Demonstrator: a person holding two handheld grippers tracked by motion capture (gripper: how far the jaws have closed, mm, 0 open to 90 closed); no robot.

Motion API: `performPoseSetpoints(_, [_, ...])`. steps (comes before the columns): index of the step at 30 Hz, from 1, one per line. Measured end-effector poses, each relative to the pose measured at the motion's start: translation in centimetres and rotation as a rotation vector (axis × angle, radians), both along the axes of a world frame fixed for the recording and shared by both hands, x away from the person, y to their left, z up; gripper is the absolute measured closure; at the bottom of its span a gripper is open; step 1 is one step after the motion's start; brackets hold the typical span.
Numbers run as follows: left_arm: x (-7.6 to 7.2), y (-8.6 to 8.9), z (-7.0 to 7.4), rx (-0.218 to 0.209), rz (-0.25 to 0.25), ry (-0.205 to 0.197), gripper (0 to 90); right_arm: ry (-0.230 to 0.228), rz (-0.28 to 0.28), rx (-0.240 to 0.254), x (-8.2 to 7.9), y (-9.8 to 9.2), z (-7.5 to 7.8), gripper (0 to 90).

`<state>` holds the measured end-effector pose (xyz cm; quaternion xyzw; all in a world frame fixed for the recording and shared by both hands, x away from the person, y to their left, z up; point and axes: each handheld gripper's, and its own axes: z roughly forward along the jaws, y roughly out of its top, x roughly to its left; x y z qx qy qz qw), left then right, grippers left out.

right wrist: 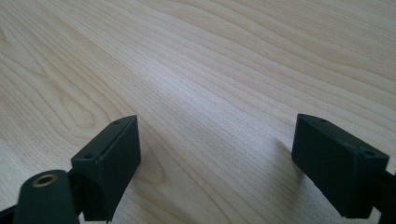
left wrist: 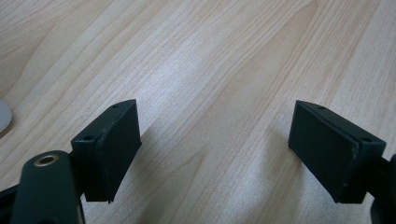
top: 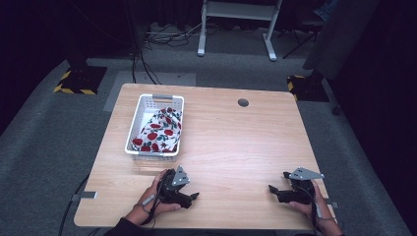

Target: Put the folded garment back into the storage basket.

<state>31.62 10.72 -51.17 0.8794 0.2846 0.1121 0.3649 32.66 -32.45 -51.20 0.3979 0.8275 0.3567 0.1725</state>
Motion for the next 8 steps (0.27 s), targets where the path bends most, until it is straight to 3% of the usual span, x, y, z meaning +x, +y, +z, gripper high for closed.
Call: performPoseSetpoints(8, [0.01, 0.02, -0.01, -0.001, 0.014, 0.002, 16.6, -0.003, 0.004, 0.001, -0.04, 0.01, 0.0, 16.6])
